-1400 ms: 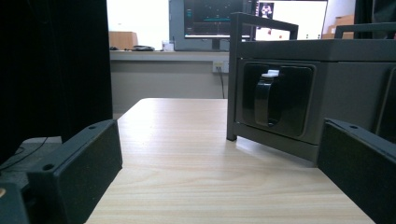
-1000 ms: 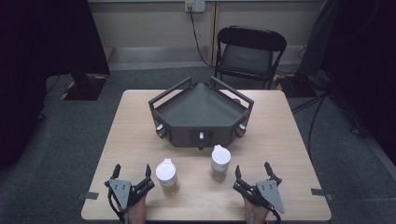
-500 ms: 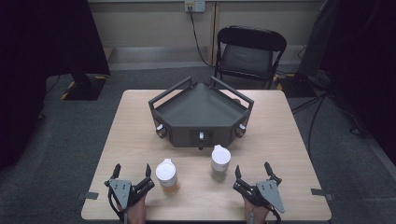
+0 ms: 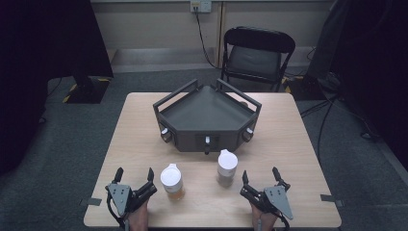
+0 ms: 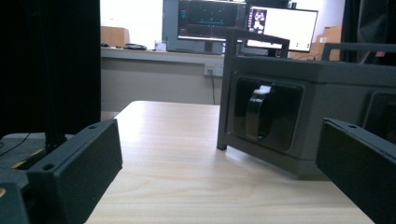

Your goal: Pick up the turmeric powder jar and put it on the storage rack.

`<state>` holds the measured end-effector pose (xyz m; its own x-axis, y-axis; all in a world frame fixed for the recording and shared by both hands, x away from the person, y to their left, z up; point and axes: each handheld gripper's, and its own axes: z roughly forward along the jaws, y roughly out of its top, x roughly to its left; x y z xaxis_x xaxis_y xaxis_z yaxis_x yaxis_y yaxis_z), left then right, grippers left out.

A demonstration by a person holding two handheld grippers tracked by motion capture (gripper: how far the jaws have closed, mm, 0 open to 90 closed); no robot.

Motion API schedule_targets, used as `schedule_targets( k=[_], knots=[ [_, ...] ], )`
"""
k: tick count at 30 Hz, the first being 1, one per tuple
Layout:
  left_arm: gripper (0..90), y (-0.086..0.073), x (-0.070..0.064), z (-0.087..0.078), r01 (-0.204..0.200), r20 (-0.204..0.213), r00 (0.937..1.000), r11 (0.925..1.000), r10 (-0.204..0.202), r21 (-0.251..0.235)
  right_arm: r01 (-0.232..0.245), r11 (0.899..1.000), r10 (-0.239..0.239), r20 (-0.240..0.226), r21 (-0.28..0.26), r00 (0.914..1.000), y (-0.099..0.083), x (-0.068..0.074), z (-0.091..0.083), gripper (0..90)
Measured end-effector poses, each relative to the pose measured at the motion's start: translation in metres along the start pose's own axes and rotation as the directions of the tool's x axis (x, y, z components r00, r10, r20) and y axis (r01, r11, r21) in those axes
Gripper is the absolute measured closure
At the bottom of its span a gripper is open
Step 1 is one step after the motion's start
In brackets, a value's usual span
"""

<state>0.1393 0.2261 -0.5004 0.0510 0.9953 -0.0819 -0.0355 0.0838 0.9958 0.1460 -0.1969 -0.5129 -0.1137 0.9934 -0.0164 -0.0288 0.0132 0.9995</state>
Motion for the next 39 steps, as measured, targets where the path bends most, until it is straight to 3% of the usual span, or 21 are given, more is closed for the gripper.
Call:
schedule_targets(
  k=[3,10,19,24,33,39],
  knots=[
    [0.3,0.007,0.001,-0.006,0.017,0.018,0.9997,0.9997,-0.017,-0.019,0.000,1.000,0.000,0.000,0.000,1.0000,0.000,0.000,0.000,1.0],
    [0.3,0.020,-0.001,-0.014,0.018,0.057,0.9983,0.9985,-0.015,-0.052,0.000,1.000,0.000,0.000,0.000,1.0000,0.000,0.000,0.000,1.0],
    [0.3,0.028,-0.006,-0.016,0.014,0.124,0.9922,0.9984,-0.007,-0.054,0.000,1.000,0.000,0.000,0.000,1.0000,0.000,0.000,0.000,1.0],
    [0.3,0.027,-0.015,-0.016,0.008,0.130,0.9915,0.9989,-0.002,-0.045,0.000,1.000,0.000,-0.001,0.001,1.0000,0.000,0.000,0.000,1.0],
    [0.2,0.028,-0.021,-0.013,0.024,0.205,0.9785,0.9995,-0.019,-0.023,0.000,1.000,0.000,-0.003,0.001,1.0000,0.000,0.000,0.000,1.1],
    [0.2,0.028,-0.026,-0.013,0.020,0.225,0.9743,0.9997,-0.016,-0.015,0.000,1.000,0.000,-0.003,0.000,1.0000,0.000,-0.001,0.000,1.1]
  ],
)
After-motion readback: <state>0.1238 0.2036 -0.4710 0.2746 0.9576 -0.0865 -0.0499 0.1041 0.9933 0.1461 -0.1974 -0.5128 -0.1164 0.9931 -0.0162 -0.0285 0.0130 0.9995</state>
